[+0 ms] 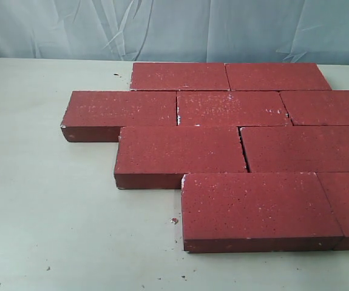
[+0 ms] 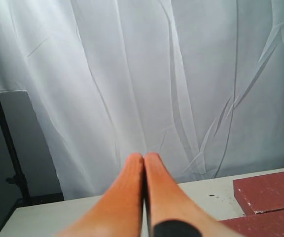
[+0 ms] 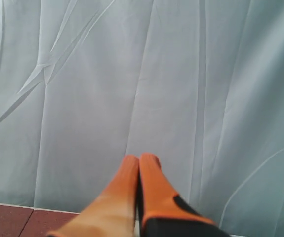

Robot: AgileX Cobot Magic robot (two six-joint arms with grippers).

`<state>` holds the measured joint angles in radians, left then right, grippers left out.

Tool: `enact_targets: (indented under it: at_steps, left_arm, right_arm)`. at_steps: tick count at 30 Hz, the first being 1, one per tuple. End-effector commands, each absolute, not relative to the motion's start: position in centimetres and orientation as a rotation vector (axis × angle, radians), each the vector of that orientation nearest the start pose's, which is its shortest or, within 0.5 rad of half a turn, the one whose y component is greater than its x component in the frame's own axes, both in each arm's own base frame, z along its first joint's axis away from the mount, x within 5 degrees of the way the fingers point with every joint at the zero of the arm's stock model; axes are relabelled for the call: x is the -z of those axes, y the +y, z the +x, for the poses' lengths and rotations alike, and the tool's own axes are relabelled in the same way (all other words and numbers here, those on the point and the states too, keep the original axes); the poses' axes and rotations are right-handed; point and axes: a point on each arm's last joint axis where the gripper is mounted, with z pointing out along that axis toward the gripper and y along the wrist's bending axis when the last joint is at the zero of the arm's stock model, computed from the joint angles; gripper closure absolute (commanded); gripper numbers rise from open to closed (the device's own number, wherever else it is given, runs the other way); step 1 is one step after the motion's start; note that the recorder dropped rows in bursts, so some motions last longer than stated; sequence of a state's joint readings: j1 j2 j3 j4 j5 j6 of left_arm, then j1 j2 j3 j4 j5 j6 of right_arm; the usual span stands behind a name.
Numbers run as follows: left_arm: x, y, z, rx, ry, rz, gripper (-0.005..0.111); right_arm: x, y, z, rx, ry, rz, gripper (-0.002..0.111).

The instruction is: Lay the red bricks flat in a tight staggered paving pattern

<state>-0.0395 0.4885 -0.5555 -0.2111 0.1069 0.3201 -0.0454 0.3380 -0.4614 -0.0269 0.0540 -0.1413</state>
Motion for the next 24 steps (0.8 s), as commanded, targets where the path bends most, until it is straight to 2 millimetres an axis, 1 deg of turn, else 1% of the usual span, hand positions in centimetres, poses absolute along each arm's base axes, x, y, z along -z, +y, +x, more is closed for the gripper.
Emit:
enact_targets:
  at_steps: [1,5,21,24]
  left_arm:
    - [-35.33,-0.67,10.01,-0.022,1.522,0.128,0.107]
    - [-35.36,-0.60,9.87,-0.080,1.516,0.171,0.107]
    - [-35.35,-0.55,9.85,-0.101,1.516,0.184,0.107]
    - [-35.06,-0.28,9.26,-0.092,1.510,0.133,0.107]
  right_arm:
    - [-33.89,-0.38,7.61,0.145,1.420,-0.053,0.108]
    - [-33.96,-0.38,7.60,0.136,1.412,-0.045,0.108]
    - [-33.93,-0.38,7.61,0.136,1.416,-0.045,0.108]
    - [-33.92,-0.38,7.61,0.136,1.417,-0.045,0.108]
